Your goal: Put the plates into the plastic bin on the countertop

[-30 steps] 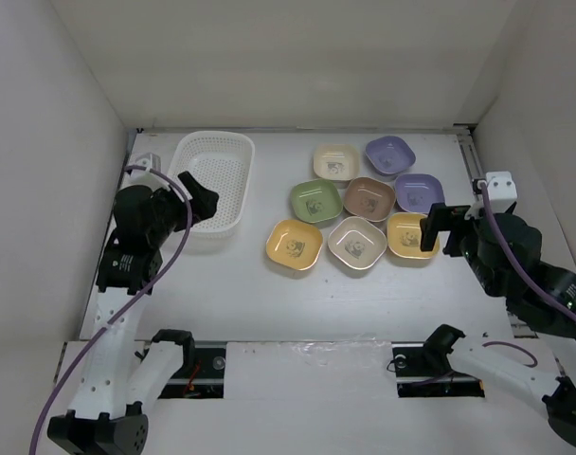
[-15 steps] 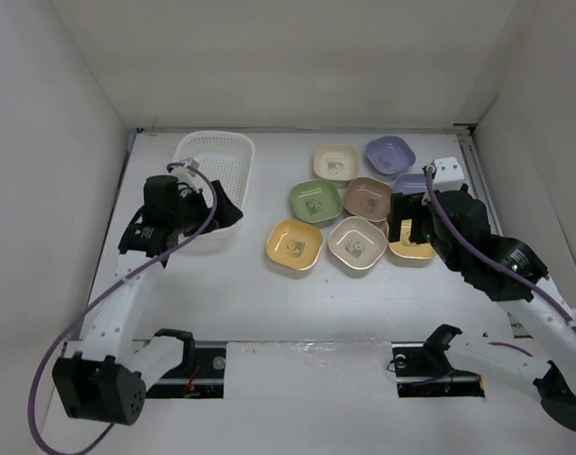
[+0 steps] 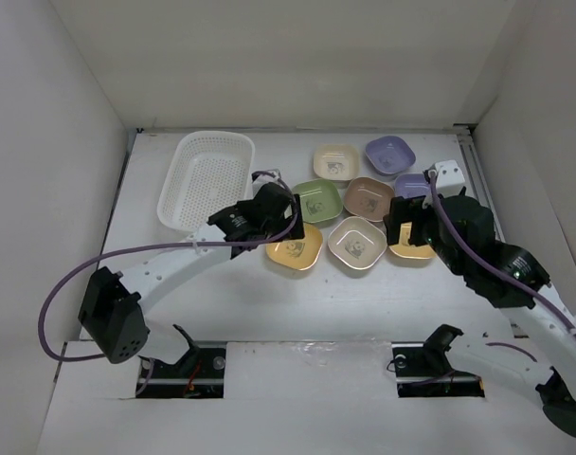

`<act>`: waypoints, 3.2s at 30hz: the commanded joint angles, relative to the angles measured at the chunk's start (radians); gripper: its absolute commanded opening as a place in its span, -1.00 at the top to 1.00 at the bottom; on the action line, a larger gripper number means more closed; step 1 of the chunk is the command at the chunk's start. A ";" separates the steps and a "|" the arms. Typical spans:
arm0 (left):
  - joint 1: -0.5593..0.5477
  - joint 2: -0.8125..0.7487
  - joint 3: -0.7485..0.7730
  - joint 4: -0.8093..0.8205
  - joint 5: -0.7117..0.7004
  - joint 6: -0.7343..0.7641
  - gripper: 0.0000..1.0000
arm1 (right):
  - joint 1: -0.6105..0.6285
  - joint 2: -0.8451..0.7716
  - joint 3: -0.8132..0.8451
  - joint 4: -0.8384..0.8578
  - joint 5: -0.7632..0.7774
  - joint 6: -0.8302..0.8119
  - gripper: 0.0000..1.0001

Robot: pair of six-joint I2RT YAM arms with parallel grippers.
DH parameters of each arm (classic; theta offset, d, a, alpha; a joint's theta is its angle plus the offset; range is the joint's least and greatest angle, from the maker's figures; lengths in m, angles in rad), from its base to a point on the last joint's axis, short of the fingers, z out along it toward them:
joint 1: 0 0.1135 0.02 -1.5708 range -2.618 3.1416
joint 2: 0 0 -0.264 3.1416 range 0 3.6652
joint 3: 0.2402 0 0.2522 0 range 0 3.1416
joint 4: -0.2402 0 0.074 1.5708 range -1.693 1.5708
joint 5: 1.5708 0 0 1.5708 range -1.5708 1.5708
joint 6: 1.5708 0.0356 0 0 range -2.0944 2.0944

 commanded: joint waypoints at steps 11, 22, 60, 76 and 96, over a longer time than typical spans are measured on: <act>0.026 0.088 -0.156 0.044 -0.180 -0.162 -0.96 | -0.016 -0.059 -0.064 0.098 -0.130 -0.038 -1.00; 0.055 0.241 -0.273 0.193 -0.106 -0.231 -0.47 | -0.016 -0.059 -0.064 0.109 -0.153 -0.057 -1.00; 0.822 0.488 0.422 0.175 0.064 0.030 1.00 | -0.016 0.014 -0.150 0.281 -0.314 -0.057 -1.00; 0.793 0.372 0.378 0.250 0.167 0.020 -0.99 | -0.006 0.014 -0.161 0.290 -0.314 -0.047 -1.00; 0.161 0.563 0.384 0.098 -0.095 -0.179 -0.99 | -0.006 -0.031 -0.143 0.241 -0.239 -0.012 -1.00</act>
